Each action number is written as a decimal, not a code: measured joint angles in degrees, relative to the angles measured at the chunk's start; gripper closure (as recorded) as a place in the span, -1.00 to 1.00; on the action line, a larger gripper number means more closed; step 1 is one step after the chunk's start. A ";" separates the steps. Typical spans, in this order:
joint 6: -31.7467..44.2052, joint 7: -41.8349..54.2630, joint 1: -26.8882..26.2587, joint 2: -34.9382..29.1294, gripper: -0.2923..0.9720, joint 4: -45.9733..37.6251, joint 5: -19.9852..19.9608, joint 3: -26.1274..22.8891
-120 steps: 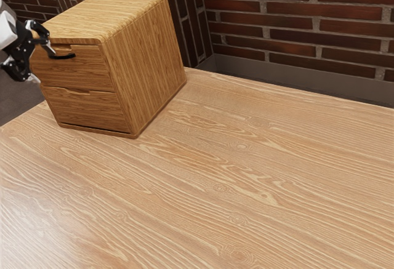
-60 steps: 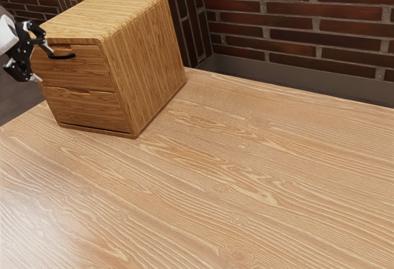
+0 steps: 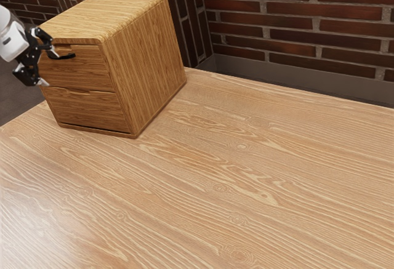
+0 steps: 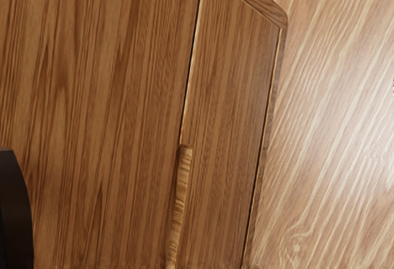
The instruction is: Pull the drawer handle with one arm to open the drawer
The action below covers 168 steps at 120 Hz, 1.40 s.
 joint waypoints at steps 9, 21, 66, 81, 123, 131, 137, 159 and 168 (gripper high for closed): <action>0.03 -0.12 -0.09 -0.02 -0.53 0.11 -0.02 0.24; 0.07 -0.27 -1.92 -0.48 -0.53 2.04 -0.05 1.15; 0.09 -0.63 -4.60 -3.03 -0.53 5.42 0.02 4.28; 0.09 -0.70 -5.56 -3.39 -0.53 5.60 0.02 5.54; 0.18 -0.86 -5.77 -3.98 -0.54 5.41 0.05 6.03; 0.17 -0.88 -5.71 -4.06 -0.54 5.26 0.04 6.03; 0.15 -0.89 -5.59 -3.93 -0.53 5.08 0.04 6.00; 0.08 -0.97 -4.21 -2.30 -0.45 3.95 -0.28 5.79; 0.04 -1.02 -3.65 -1.53 -0.47 3.06 -0.39 5.71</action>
